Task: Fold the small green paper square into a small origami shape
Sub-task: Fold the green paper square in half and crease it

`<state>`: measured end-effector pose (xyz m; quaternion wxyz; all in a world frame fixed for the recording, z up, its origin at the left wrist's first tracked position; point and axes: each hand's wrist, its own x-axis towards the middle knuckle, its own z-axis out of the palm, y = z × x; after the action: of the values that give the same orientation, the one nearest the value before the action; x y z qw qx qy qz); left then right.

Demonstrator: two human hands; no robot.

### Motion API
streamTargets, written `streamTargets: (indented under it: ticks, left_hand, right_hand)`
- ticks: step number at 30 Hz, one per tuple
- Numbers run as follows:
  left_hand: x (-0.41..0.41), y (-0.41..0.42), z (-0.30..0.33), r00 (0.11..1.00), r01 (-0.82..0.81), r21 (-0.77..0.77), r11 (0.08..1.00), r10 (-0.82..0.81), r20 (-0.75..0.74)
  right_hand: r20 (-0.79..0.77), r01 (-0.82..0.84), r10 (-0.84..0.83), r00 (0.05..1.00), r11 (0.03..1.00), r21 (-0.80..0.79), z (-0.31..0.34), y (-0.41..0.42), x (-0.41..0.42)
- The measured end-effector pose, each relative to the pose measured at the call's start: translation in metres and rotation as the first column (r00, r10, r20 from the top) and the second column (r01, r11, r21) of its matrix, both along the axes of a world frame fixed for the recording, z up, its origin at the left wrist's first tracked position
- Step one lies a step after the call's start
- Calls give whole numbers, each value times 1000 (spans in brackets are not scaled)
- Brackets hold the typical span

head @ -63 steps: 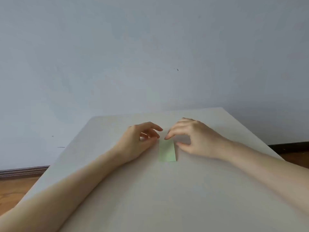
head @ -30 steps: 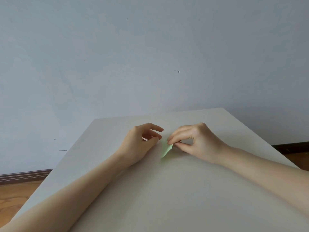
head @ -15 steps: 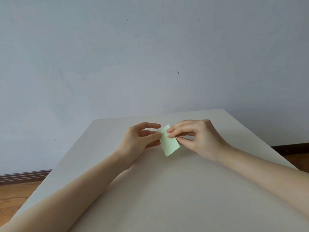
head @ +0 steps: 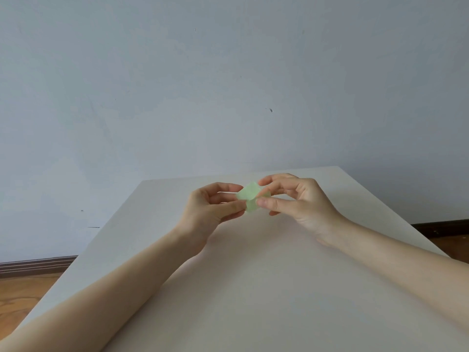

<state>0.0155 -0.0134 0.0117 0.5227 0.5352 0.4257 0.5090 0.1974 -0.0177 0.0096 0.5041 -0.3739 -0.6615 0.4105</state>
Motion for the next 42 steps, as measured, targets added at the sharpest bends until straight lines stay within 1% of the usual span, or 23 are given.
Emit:
streamTargets:
  ticks: [3, 8, 14, 21, 28, 31, 34, 39, 42]
  left_hand:
    - [3, -2, 0, 1000, 19, 5, 1000, -19, 14]
    - [6, -6, 1, 995, 71, 4, 997, -71, 66]
    - [7, -8, 4, 988, 100, -23, 995, -97, 124]
    - [6, -7, 4, 966, 151, -93, 984, -127, 223]
    - [8, -10, 7, 946, 224, -146, 964, -179, 272]
    - [9, -10, 8, 946, 218, -159, 963, -168, 278]
    - [9, -10, 8, 962, 185, -145, 972, -149, 228]
    - [8, -11, 3, 994, 110, -107, 988, -108, 23]
    - [8, -10, 1, 997, 76, -104, 992, -75, 14]
  right_hand:
    - [-94, 0, -5, 996, 999, -51, 2, 0, -1]
    - [-141, 18, -32, 990, 995, -99, 3, -1, -4]
    - [-245, 21, -66, 967, 983, -182, 3, 2, -7]
    - [-270, 7, -73, 960, 971, -239, 3, 2, -10]
    - [-286, 23, -97, 953, 968, -251, 3, 2, -8]
    - [-281, 32, -105, 954, 967, -253, 2, 3, -7]
    - [-263, 37, -105, 959, 968, -250, 2, 3, -6]
    - [-218, 47, -96, 971, 974, -220, 1, 2, -7]
    - [-216, 56, -105, 971, 973, -223, 1, 2, -7]
